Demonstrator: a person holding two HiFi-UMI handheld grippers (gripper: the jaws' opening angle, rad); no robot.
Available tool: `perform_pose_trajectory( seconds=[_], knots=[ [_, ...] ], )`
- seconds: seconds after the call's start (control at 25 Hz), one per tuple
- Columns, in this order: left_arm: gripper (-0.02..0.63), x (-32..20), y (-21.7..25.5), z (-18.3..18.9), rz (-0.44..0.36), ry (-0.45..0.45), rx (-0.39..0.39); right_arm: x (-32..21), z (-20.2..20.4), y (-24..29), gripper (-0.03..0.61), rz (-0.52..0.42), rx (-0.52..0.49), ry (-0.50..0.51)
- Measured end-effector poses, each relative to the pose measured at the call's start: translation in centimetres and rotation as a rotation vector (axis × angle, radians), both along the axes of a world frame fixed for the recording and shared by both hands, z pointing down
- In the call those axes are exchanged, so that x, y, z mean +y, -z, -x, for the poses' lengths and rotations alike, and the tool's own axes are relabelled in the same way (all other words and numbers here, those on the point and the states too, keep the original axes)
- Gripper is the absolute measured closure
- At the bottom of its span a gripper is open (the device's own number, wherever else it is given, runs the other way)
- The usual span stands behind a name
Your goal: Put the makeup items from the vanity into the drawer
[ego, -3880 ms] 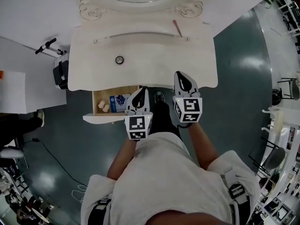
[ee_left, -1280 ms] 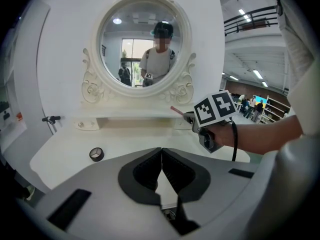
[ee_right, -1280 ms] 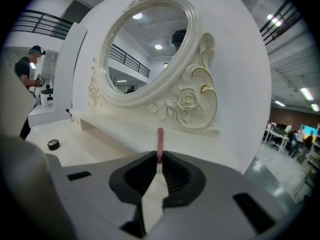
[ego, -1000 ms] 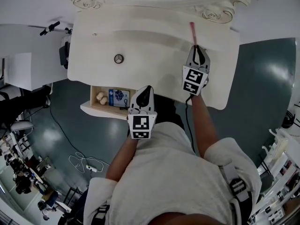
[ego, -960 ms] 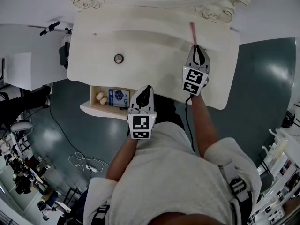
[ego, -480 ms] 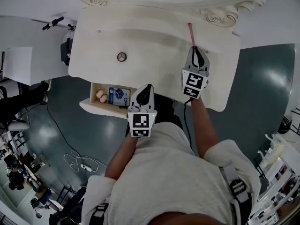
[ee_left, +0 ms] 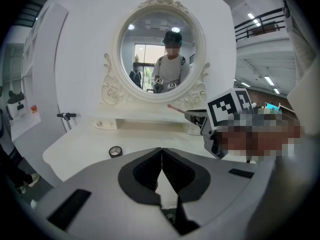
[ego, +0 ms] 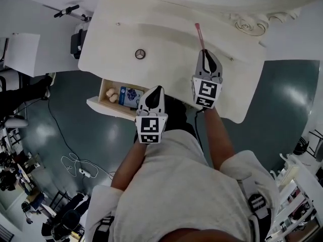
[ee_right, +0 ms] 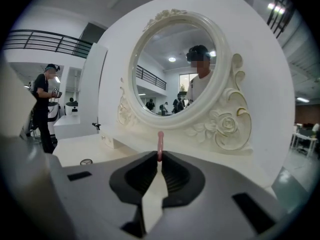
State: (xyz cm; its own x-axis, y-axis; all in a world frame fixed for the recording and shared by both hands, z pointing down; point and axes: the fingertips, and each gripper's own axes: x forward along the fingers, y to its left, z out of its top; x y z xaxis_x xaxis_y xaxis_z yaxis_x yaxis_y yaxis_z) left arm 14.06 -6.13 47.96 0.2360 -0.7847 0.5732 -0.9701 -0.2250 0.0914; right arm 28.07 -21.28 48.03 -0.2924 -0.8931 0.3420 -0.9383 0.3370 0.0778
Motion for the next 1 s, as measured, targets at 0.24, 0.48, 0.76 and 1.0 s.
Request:
perform_pose_trajectory(
  seconds=[0.24, 0.48, 0.76, 1.0],
  knots=[
    [0.607, 0.4, 0.3, 1.4, -0.01, 0.035, 0.004, 0.5, 2.9, 0.7, 0.543, -0.015, -0.006, 0.058],
    [0.607, 1.5, 0.5, 3.1, -0.01, 0.075, 0.002, 1.3, 5.1, 0.9, 0.543, -0.013, -0.008, 0.11],
    [0.607, 2.9, 0.7, 7.2, -0.013, 0.169, -0.006, 2.5, 8.7, 1.3, 0.543, -0.014, -0.022, 0.174],
    [0.607, 4.2, 0.6, 9.4, -0.017, 0.222, -0.006, 4.0, 12.1, 1.4, 0.543, -0.013, -0.038, 0.248]
  ],
)
